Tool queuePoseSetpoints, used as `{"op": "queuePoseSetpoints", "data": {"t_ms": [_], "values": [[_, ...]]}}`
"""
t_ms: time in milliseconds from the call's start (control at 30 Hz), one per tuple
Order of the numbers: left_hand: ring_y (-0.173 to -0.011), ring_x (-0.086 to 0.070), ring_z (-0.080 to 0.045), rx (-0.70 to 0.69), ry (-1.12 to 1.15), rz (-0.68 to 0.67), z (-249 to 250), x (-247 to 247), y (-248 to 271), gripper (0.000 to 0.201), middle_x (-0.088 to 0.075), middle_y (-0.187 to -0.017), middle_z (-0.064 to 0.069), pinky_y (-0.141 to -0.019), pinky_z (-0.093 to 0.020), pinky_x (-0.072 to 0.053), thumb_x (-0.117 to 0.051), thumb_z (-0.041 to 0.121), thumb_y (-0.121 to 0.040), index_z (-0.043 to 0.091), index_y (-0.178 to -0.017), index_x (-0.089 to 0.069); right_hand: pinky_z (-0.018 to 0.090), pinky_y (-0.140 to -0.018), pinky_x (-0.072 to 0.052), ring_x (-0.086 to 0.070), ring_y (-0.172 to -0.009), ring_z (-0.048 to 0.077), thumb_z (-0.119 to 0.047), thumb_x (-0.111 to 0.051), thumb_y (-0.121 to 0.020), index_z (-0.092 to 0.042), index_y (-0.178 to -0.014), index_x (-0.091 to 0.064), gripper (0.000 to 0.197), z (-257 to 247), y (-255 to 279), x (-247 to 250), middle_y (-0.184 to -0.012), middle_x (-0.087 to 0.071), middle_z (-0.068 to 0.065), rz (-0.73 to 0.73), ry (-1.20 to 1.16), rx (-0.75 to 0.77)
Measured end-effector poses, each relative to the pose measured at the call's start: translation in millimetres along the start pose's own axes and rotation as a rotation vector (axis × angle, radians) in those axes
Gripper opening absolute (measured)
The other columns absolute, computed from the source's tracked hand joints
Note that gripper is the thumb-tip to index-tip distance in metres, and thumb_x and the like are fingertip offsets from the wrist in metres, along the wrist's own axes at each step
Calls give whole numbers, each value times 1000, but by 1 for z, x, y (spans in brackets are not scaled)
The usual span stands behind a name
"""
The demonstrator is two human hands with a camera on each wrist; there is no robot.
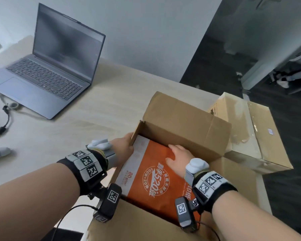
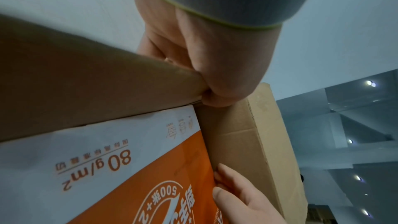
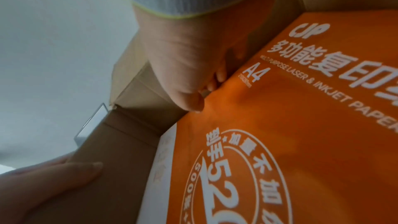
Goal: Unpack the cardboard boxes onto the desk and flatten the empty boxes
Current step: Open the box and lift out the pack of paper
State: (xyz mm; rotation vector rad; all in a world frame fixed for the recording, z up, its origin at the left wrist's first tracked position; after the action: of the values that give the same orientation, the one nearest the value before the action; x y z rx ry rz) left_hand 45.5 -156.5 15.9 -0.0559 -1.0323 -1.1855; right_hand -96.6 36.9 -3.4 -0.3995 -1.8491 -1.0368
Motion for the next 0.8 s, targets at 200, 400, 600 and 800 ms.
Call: {"op": "queuePoseSetpoints", "data": {"t_ms": [200,400,600,800], "values": [[-75,-64,-21,-20,21,-7,-1,-1,-1,41,-66,-90,-2,-60,-32,-46,-38,19,-101,28,-142,-40,47,-108,-30,-43,-133,24,-44,-40,-95,-28,-141,-47,48,-19,-8,-6,-144,-47,-1,21,237,-102],[-72,-63,-18,-13,35,-24,2,-1,2,43,-63,-86,1,-62,-32,-49,-37,19,-101,27,-143,-37,48,-110,-35,-44,-131,30,-65,-41,-88,-23,-136,-50,65,-27,-16,-20,-141,-46,5,-40,129,-197],[-72,-63,-18,-9,29,-17,3,0,3,39,-63,-84,0,-62,-32,-50,-37,20,-102,26,-141,-38,41,-103,-44,-56,-121,31,-71,-50,-85,-18,-139,-47,76,-23,-26,-19,-136,-56,9,-74,-63,-225],[-81,-67,-24,-9,25,-1,0,-3,1,43,-69,-98,-5,-73,-38,-57,-39,20,-101,26,-144,-37,47,-105,-42,-56,-121,31,-95,-31,-59,-26,-137,-56,107,-30,-30,-19,-138,-55,8,-126,30,-236]]}}
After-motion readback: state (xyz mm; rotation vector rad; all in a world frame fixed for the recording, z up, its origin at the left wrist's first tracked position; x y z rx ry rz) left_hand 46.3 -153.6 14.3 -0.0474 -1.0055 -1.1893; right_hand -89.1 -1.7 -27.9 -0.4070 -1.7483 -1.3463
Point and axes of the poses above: each hand's wrist, its own y-axis away from the middle knuckle, its own x-axis out of the back of the hand, z = x × y, the point moved 2 cm from there along -y, towards the middle knuckle
